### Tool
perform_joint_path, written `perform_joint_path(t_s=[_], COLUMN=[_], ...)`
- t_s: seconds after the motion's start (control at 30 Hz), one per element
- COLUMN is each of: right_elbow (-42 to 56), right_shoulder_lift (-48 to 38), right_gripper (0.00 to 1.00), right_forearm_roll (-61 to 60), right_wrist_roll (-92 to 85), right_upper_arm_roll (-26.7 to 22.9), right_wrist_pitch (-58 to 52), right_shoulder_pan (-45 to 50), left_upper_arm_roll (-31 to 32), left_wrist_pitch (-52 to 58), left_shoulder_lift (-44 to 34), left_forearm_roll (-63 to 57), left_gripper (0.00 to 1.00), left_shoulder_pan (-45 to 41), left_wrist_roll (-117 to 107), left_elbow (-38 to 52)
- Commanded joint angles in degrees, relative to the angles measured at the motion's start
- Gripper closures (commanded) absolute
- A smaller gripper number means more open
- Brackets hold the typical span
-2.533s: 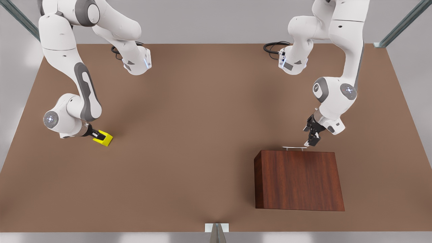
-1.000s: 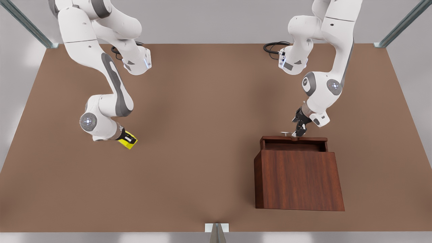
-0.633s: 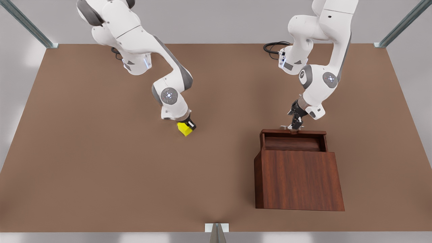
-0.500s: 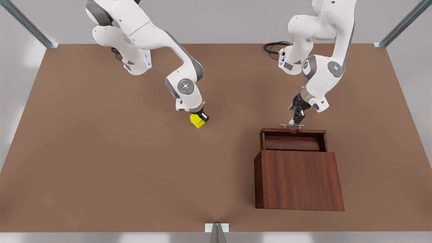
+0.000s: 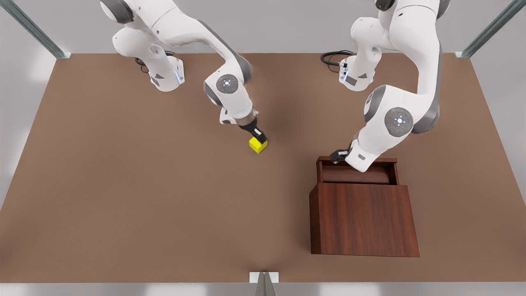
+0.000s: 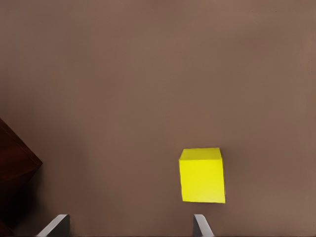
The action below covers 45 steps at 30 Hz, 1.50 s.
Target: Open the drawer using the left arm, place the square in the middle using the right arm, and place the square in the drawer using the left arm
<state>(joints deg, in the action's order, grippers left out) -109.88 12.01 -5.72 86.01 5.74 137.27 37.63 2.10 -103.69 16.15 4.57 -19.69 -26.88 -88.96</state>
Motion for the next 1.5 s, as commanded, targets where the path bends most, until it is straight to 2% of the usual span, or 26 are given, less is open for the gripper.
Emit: perform_joint_path(t_s=[0.0,0.07,0.13,0.17,0.2,0.23,0.27,0.3,0.37,0.47,0.5,0.63,0.73,0.83,0.9,0.97,1.1,1.2,1.23,1.27,1.33,1.4,1.47], right_elbow=[0.02,0.63,8.01,8.10,10.73,13.11,16.54,16.54,17.95,19.62,21.55,26.91,26.91,29.81,36.05,34.73,22.52,22.87,23.66,23.92,24.63,25.24,25.24], right_shoulder_lift=[-1.28,-6.03,-6.29,-7.35,-7.26,-7.09,-5.94,-6.56,-6.56,-6.21,-6.73,-3.66,-3.22,-0.94,4.78,2.50,-8.58,-8.23,-7.97,-7.53,-6.82,-6.65,-6.47], right_gripper=[0.00,0.00,0.00,0.00,0.00,0.00,0.00,0.00,0.00,0.00,0.00,0.00,0.00,0.00,0.00,0.00,0.00,0.00,0.00,0.00,0.00,0.00,0.00], right_forearm_roll=[0.01,0.01,0.01,0.36,0.54,0.88,2.91,3.17,6.07,6.25,6.16,6.69,6.69,6.78,6.69,7.04,6.51,6.42,6.42,6.42,6.42,6.42,6.42], right_wrist_roll=[-2.76,-13.49,-44.23,-63.03,-78.69,-85.74,-86.97,-87.33,-86.63,-86.01,-86.10,-86.10,-85.57,-85.74,-85.66,-84.61,-84.25,-84.43,-84.43,-84.43,-84.51,-84.43,-84.95], right_upper_arm_roll=[-0.03,-0.03,-1.25,-6.69,-14.25,-18.04,-17.08,-16.29,-11.72,-12.07,-14.18,-14.18,-14.09,-14.09,-13.91,-14.09,-14.18,-14.18,-14.18,-14.18,-14.18,-14.00,-9.96], right_wrist_pitch=[-0.94,-5.24,-23.61,-29.23,-34.78,-36.63,-41.73,-42.08,-43.92,-45.16,-46.82,-44.81,-44.80,-44.72,-44.63,-47.17,-44.28,-44.01,-44.01,-44.01,-44.01,-44.01,-44.01], right_shoulder_pan=[-1.59,-11.87,-21.01,-22.78,-22.86,-23.21,-28.14,-28.31,-31.57,-32.18,-32.53,-32.89,-32.80,-33.24,-32.71,-32.80,-35.26,-35.17,-35.35,-35.35,-35.17,-36.13,-40.62], left_upper_arm_roll=[0.01,0.10,0.10,0.10,0.10,0.10,0.10,0.01,0.01,-0.08,-0.08,-0.34,-0.34,-0.43,-0.43,-0.52,-0.52,-0.69,-0.69,-0.69,-0.69,-0.69,-0.69], left_wrist_pitch=[0.33,1.74,1.74,1.74,1.04,-0.55,-4.23,-6.26,-8.19,-12.32,-12.94,-17.07,-21.46,-23.14,-23.23,-23.31,-24.63,-25.07,-25.16,-25.42,-25.42,-25.51,-25.51], left_shoulder_lift=[0.89,2.57,4.15,5.29,6.26,7.84,9.59,11.00,13.90,16.45,17.42,19.97,21.11,22.25,22.52,23.22,25.24,26.21,26.30,26.47,26.47,26.47,26.56], left_forearm_roll=[-0.96,-0.96,-0.79,-0.88,-0.70,-0.70,-1.05,-1.14,-3.76,-7.64,-7.73,-8.61,-8.96,-8.96,-9.05,-9.05,-9.05,-9.66,-9.66,-9.66,-9.66,-9.66,-9.66], left_gripper=[0.00,0.00,0.00,0.00,0.00,0.00,0.00,0.00,0.00,0.00,0.00,0.00,0.00,0.00,0.00,0.00,0.00,0.00,0.03,0.13,0.24,0.27,0.28], left_shoulder_pan=[-1.14,-5.01,-9.93,-12.48,-14.24,-16.96,-20.91,-23.64,-27.68,-30.24,-30.85,-32.60,-33.40,-33.66,-33.75,-33.75,-33.75,-33.66,-33.75,-33.66,-33.75,-33.75,-33.75], left_wrist_roll=[0.07,2.88,12.19,16.59,18.26,18.26,18.09,17.91,17.21,15.36,15.27,13.08,12.81,12.81,12.81,12.81,12.90,12.90,12.90,12.90,12.20,12.20,12.20], left_elbow=[1.15,3.09,3.27,3.35,3.36,4.14,4.23,4.15,3.62,1.95,1.86,-0.25,-3.58,-4.12,-4.12,-4.12,-4.12,-4.03,-4.03,-4.03,-4.03,-4.03,-4.03])
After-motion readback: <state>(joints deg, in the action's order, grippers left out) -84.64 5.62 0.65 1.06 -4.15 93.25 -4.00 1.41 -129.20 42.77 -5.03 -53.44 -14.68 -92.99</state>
